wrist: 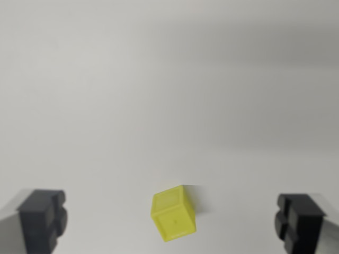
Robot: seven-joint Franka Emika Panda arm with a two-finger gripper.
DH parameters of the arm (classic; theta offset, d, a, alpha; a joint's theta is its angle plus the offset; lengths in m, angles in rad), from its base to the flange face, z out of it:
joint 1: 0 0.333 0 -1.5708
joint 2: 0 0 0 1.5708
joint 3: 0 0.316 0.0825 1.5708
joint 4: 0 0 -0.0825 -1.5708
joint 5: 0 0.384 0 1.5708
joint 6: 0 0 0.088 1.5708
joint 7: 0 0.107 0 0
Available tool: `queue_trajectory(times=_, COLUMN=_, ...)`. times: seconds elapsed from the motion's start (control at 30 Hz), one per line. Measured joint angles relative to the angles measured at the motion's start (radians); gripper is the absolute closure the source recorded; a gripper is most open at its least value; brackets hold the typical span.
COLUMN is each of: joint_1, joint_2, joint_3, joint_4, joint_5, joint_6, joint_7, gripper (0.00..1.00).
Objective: Pick yellow cube
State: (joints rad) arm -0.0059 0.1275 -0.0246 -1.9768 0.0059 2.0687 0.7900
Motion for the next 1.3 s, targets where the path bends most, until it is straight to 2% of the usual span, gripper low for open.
queue_trajectory(times=0.17, joint_1=0.000, joint_2=-0.001, joint_3=0.000, joint_4=-0.002, joint_5=0.000, joint_6=0.001, joint_7=-0.001, gripper=0.00)
queue_trajectory(times=0.27, joint_1=0.000, joint_2=-0.007, joint_3=0.000, joint_4=-0.018, joint_5=0.000, joint_6=0.012, joint_7=-0.013, gripper=0.00)
queue_trajectory(times=1.3, joint_1=-0.003, joint_2=-0.097, joint_3=0.000, joint_4=-0.358, joint_5=-0.004, joint_6=0.272, joint_7=-0.150, gripper=0.00)
